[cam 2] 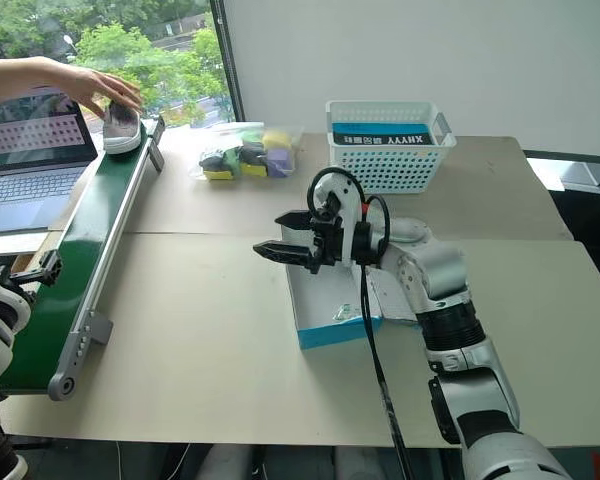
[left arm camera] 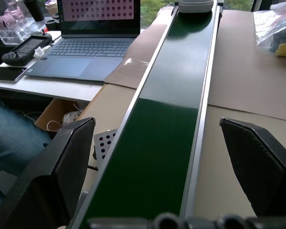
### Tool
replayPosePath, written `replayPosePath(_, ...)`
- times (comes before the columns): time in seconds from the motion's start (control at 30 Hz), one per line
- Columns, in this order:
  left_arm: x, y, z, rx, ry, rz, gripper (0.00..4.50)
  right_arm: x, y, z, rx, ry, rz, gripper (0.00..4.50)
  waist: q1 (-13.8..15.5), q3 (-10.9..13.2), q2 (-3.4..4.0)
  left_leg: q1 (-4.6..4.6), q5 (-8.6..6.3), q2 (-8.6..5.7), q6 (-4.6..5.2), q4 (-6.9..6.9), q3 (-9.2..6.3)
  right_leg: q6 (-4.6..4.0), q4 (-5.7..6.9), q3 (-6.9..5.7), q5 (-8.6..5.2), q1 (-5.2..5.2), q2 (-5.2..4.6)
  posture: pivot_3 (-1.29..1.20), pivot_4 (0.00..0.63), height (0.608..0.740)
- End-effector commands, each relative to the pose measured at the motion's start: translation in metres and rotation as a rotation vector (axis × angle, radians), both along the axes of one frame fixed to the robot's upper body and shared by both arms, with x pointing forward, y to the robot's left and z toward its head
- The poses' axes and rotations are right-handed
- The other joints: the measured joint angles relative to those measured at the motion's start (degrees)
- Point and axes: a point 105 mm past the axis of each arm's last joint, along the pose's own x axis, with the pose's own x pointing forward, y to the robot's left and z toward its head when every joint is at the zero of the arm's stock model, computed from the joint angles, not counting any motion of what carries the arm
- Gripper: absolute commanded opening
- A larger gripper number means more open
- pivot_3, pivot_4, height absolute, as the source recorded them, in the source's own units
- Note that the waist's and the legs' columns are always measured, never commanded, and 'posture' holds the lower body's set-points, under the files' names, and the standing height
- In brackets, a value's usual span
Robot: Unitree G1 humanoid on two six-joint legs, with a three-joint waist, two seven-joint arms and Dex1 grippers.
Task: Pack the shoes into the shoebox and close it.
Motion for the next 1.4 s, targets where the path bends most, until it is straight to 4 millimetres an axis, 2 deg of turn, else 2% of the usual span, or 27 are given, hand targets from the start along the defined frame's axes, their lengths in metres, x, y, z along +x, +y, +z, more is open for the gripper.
replayPosePath(0.03,-0.001,0.010,0.010,0.003,-0.040,0.014,4.50,0.002,0.006,0.017,0.017,-0.158,-0.061,4.40,0.0,0.0,0.00,0.00,0.00,0.00,0.00,0.00,0.00,0.00,0.00,0.00,0.00,0.00,0.00,0.00,0.150,0.740)
replayPosePath(0.1,-0.001,0.015,0.008,0.002,-0.034,0.020,4.50,0.008,0.007,0.021,0.052,-0.179,-0.117,4.40,-0.1,0.0,0.00,0.02,0.00,0.01,-0.01,0.00,0.00,0.00,0.01,0.00,0.00,0.00,0.01,0.00,0.150,0.740)
replayPosePath(0.27,0.007,0.025,0.005,-0.010,-0.041,0.023,4.50,0.018,0.010,0.006,0.000,-0.234,-0.242,4.40,-0.1,0.0,-0.05,0.02,0.00,0.02,-0.01,-0.01,0.01,-0.01,0.07,0.00,0.01,-0.05,0.01,0.00,0.150,0.740)
replayPosePath(0.53,0.033,0.026,-0.009,-0.024,-0.028,-0.038,4.50,0.015,0.009,-0.003,0.002,-0.216,-0.275,4.40,-0.1,0.0,-0.07,0.03,0.02,0.01,-0.05,-0.01,0.01,-0.03,0.16,0.01,0.01,-0.08,-0.01,0.00,0.150,0.740)
replayPosePath(0.6,0.053,0.032,-0.013,-0.035,-0.023,-0.056,4.50,0.014,0.007,-0.003,0.007,-0.210,-0.292,4.40,0.0,0.0,-0.08,0.04,0.02,0.01,-0.05,-0.01,0.01,-0.03,0.21,0.00,0.02,-0.10,0.00,0.00,0.150,0.740)
replayPosePath(0.73,0.080,0.033,-0.012,-0.031,-0.022,-0.108,4.50,0.012,0.002,-0.005,0.005,-0.207,-0.316,4.40,0.0,-0.1,-0.14,0.04,0.05,0.00,-0.08,-0.01,0.05,-0.04,0.40,-0.03,0.02,-0.24,0.00,0.00,0.150,0.740)
replayPosePath(0.97,0.121,0.028,0.008,-0.024,-0.067,-0.155,4.50,0.006,-0.006,-0.006,0.002,-0.199,-0.363,4.40,-0.1,-0.1,-0.22,-0.13,0.05,0.00,-0.08,0.00,0.12,-0.04,0.75,-0.06,0.02,-0.62,-0.01,0.00,0.150,0.740)
replayPosePath(1.0,0.124,0.028,0.009,-0.023,-0.070,-0.157,4.50,0.006,-0.008,-0.006,0.000,-0.198,-0.368,4.40,-0.1,-0.1,-0.21,-0.20,0.06,0.01,-0.09,0.04,0.10,-0.04,0.76,-0.08,0.02,-0.68,0.00,0.00,0.150,0.740)
replayPosePath(1.1,0.124,0.045,0.014,-0.010,-0.085,-0.093,4.50,0.008,-0.019,-0.008,-0.009,-0.196,-0.419,4.40,-0.4,-0.1,-0.22,-0.20,0.06,0.00,-0.09,0.06,0.15,-0.04,0.79,-0.08,0.02,-0.68,-0.02,0.00,0.150,0.740)
replayPosePath(1.23,0.126,0.055,0.017,-0.016,-0.099,-0.056,4.50,0.010,-0.030,-0.010,-0.018,-0.191,-0.463,4.40,-0.6,-0.1,-0.23,-0.19,0.06,0.02,-0.08,0.06,0.17,-0.04,0.81,-0.08,0.02,-0.74,-0.01,0.00,0.150,0.740)
replayPosePath(1.37,0.122,0.065,0.000,-0.072,-0.066,0.015,4.50,0.010,-0.036,-0.014,-0.042,-0.186,-0.479,4.40,-0.2,-0.1,-0.23,-0.19,0.06,0.00,-0.08,0.07,0.17,-0.04,0.79,-0.09,0.02,-0.73,-0.02,0.00,0.150,0.740)
replayPosePath(1.4,0.121,0.066,-0.008,-0.101,-0.049,0.022,4.24,0.011,-0.038,-0.015,-0.049,-0.187,-0.486,4.47,-0.2,-0.1,-0.23,-0.19,0.06,0.00,-0.08,0.09,0.18,-0.04,0.80,-0.09,0.02,-0.73,-0.02,0.00,0.150,0.740)
